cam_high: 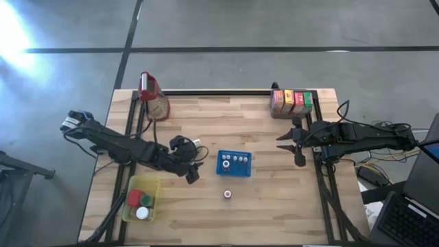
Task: Pick & Place Kitchen Items
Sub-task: Put the golden seasoning bottle into the yellow bin
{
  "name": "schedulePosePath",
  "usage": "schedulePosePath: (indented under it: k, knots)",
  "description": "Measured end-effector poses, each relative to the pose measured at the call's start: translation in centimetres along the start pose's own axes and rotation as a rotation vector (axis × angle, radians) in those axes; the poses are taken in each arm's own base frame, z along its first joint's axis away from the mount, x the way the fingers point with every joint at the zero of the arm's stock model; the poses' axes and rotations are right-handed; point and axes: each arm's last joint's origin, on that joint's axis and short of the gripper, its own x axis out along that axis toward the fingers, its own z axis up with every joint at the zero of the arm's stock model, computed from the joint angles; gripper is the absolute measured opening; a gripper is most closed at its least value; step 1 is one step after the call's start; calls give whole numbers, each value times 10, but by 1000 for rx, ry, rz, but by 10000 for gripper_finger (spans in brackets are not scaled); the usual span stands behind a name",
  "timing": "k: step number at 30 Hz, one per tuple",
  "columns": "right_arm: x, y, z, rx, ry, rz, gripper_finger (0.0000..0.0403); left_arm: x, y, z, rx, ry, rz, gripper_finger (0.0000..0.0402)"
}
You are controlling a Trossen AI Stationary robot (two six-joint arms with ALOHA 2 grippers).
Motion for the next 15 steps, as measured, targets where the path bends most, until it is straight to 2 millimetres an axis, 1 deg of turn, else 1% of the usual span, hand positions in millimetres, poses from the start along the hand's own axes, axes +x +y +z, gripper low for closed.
schedulePosePath:
  k: [3,5,9,12,15]
  knots:
    - [0,0,0,0,0,0,139,1,2,0,20,-11,40,232]
    - [0,0,0,0,0,0,144,1,3,0,-13,-9,48,232]
    - [0,0,0,0,0,0,155,4,7,0,-40,59,2,232]
    - [0,0,0,0,0,0,163,5,9,1,-46,68,0,232]
    - [0,0,0,0,0,0,171,5,9,0,5,69,-5,232]
